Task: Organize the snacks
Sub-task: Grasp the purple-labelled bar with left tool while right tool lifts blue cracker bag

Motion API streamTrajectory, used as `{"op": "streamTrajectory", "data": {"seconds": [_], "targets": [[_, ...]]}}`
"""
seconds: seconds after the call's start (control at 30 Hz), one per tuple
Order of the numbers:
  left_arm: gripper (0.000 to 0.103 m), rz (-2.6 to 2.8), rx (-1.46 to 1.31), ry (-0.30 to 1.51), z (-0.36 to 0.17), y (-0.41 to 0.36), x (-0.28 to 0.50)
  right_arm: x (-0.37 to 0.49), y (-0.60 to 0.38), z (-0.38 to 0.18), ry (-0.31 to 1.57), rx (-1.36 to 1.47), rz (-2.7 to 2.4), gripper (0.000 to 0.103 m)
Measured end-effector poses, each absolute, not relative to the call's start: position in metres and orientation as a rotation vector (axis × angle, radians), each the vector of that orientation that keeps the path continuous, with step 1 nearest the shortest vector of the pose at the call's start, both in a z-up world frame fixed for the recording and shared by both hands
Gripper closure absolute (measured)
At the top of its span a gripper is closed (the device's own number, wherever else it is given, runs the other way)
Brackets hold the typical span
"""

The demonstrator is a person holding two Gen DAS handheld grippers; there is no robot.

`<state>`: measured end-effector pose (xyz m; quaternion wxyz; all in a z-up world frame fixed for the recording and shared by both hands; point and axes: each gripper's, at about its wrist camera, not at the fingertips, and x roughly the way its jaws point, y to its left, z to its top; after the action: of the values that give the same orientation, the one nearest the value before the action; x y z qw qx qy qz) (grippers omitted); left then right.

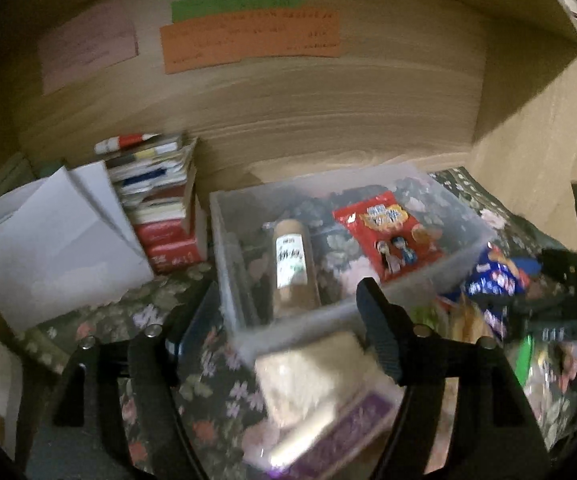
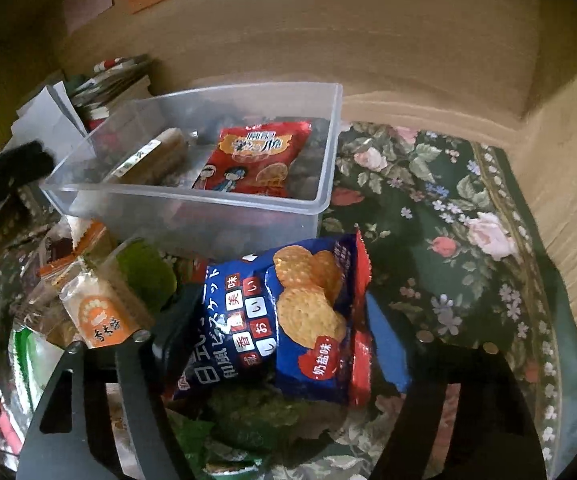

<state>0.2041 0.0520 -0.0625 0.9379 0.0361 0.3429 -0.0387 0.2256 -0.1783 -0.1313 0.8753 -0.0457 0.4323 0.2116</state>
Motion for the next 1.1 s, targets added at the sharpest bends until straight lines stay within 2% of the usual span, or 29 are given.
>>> {"op": "streamTrajectory", "data": {"seconds": [0.2,0.27,0.3,0.33,0.4,0.43,0.47,0.6,0.77,0.83,0.9,0.93,1.0,1.07,1.1], "targets": [[0.029,-0.08,0.086,0.75,-0.084,0.063,0.174,0.218,-0.197,-0.118,0.865,-0.074,0.424,0.046],[0.029,-0.082,0.092,0.766,-0.091,0.064,0.167,0.217,-0.199,-0.115,0.857,-0.067,0.419,0.055],[0.029,-0.085,0.094,0.776,-0.096,0.064,0.163,0.215,-0.202,-0.113,0.854,-0.062,0.417,0.056],[0.029,-0.09,0.097,0.783,-0.099,0.063,0.161,0.213,-0.205,-0.112,0.852,-0.063,0.413,0.062],[0.028,-0.101,0.103,0.794,-0.105,0.06,0.156,0.208,-0.211,-0.111,0.854,-0.059,0.41,0.063],[0.024,-0.102,0.103,0.792,-0.107,0.059,0.154,0.208,-0.208,-0.11,0.856,-0.059,0.405,0.063],[0.02,-0.1,0.104,0.79,-0.108,0.058,0.152,0.206,-0.21,-0.111,0.857,-0.061,0.402,0.062],[0.019,-0.116,0.123,0.807,-0.117,0.049,0.15,0.205,-0.21,-0.112,0.876,-0.045,0.389,0.056],[0.019,-0.114,0.143,0.802,-0.12,0.039,0.153,0.206,-0.214,-0.12,0.884,-0.042,0.349,0.025],[0.02,-0.109,0.147,0.805,-0.123,0.038,0.158,0.21,-0.217,-0.122,0.896,-0.015,0.355,0.018],[0.027,-0.124,0.135,0.809,-0.125,0.037,0.164,0.216,-0.217,-0.128,0.92,0.004,0.356,0.017],[0.037,-0.144,0.119,0.82,-0.126,0.038,0.167,0.219,-0.217,-0.131,0.928,0.006,0.357,0.017],[0.041,-0.14,0.105,0.819,-0.126,0.039,0.17,0.225,-0.216,-0.137,0.946,0.011,0.355,0.015],[0.053,-0.136,0.102,0.806,-0.126,0.04,0.169,0.229,-0.214,-0.14,0.959,0.011,0.359,0.014],[0.054,-0.128,0.103,0.802,-0.126,0.041,0.168,0.231,-0.212,-0.142,0.964,0.006,0.361,0.014]]}}
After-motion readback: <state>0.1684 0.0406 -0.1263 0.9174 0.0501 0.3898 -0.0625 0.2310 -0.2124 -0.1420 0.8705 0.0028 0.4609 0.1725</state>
